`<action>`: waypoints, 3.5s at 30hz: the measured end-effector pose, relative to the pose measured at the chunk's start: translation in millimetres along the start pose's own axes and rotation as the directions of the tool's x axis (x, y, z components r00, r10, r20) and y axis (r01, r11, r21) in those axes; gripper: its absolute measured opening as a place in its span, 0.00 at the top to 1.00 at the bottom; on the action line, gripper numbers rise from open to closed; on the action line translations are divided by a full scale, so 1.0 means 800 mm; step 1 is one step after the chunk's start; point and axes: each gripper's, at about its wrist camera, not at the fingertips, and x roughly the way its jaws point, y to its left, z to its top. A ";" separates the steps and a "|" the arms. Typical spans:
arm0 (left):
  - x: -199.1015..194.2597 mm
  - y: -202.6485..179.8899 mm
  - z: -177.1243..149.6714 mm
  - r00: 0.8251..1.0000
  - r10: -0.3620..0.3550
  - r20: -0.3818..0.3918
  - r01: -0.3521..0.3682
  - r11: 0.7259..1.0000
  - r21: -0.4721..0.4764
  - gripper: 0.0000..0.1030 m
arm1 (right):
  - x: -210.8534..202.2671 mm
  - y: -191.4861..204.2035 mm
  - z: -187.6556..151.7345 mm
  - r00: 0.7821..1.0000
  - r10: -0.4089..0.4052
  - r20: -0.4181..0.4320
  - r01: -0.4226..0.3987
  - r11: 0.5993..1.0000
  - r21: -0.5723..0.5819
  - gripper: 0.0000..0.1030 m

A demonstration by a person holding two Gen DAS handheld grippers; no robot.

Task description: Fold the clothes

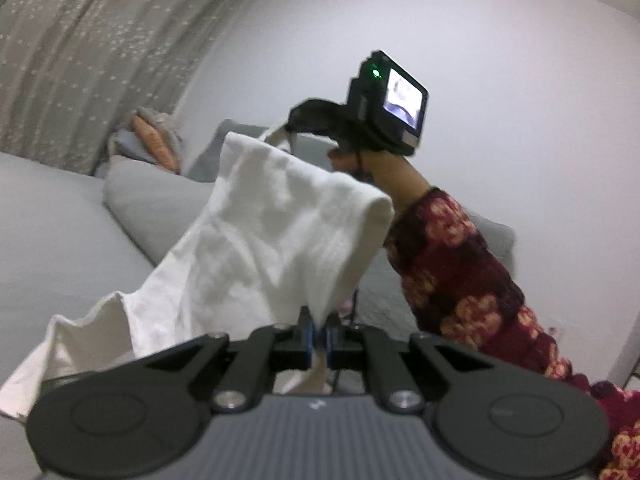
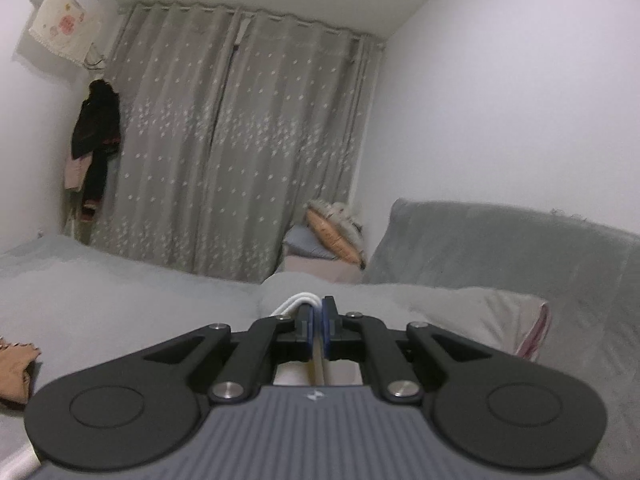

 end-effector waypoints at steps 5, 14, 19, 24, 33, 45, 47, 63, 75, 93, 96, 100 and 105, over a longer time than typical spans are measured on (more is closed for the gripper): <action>0.007 0.002 -0.012 1.000 -0.025 -0.015 0.025 1.000 -0.019 0.95 | -0.006 0.009 0.007 1.000 0.001 0.026 0.000 0.999 -0.052 0.95; -0.018 0.070 -0.068 0.985 0.157 -0.075 -0.164 0.981 -0.102 0.95 | 0.031 0.126 -0.054 0.988 0.124 -0.094 -0.134 0.985 -0.111 0.95; -0.044 0.129 -0.090 0.951 0.293 -0.101 -0.305 0.941 -0.148 0.95 | 0.057 0.211 -0.085 0.969 0.184 -0.163 -0.205 0.971 -0.124 0.95; -0.068 0.187 -0.106 0.903 0.412 -0.124 -0.429 0.884 -0.186 0.95 | 0.079 0.293 -0.105 0.948 0.233 -0.217 -0.267 0.954 -0.139 0.95; -0.111 0.285 -0.127 0.828 0.537 -0.160 -0.559 0.777 -0.289 0.95 | 0.117 0.451 -0.129 0.906 0.307 -0.290 -0.367 0.912 -0.181 0.95; -0.165 0.371 -0.174 0.720 0.633 -0.284 -0.692 0.624 -0.363 0.92 | 0.128 0.598 -0.180 0.804 0.437 -0.403 -0.539 0.821 -0.187 0.94; -0.168 0.378 -0.179 0.706 0.637 -0.309 -0.707 0.610 -0.358 0.88 | 0.128 0.609 -0.191 0.784 0.436 -0.441 -0.555 0.810 -0.187 0.93; -0.139 0.387 -0.133 0.713 0.643 -0.281 -0.700 0.674 -0.235 0.25 | 0.148 0.484 -0.202 0.803 0.372 -0.464 -0.476 0.870 -0.126 0.41; -0.028 0.467 -0.056 0.693 0.661 -0.287 -0.709 0.697 -0.106 0.21 | 0.178 0.286 -0.283 0.794 0.163 -0.586 -0.252 0.965 -0.072 0.37; 0.048 0.588 -0.027 0.604 0.743 -0.290 -0.797 0.567 -0.209 0.60 | 0.182 0.206 -0.407 0.648 0.396 -0.651 -0.245 0.917 0.314 0.77; 0.054 0.586 -0.026 0.610 0.746 -0.270 -0.793 0.569 -0.219 0.77 | 0.174 0.209 -0.401 0.609 0.464 -0.643 -0.284 0.885 0.369 0.97; 0.059 0.570 -0.020 0.602 0.775 -0.194 -0.797 0.566 -0.211 0.87 | 0.164 0.206 -0.371 0.709 0.345 -0.615 -0.271 0.939 0.214 0.98; 0.059 0.538 -0.011 0.619 0.784 -0.055 -0.778 0.601 -0.184 0.89 | 0.185 0.183 -0.303 0.825 0.239 -0.512 -0.233 0.969 0.076 0.99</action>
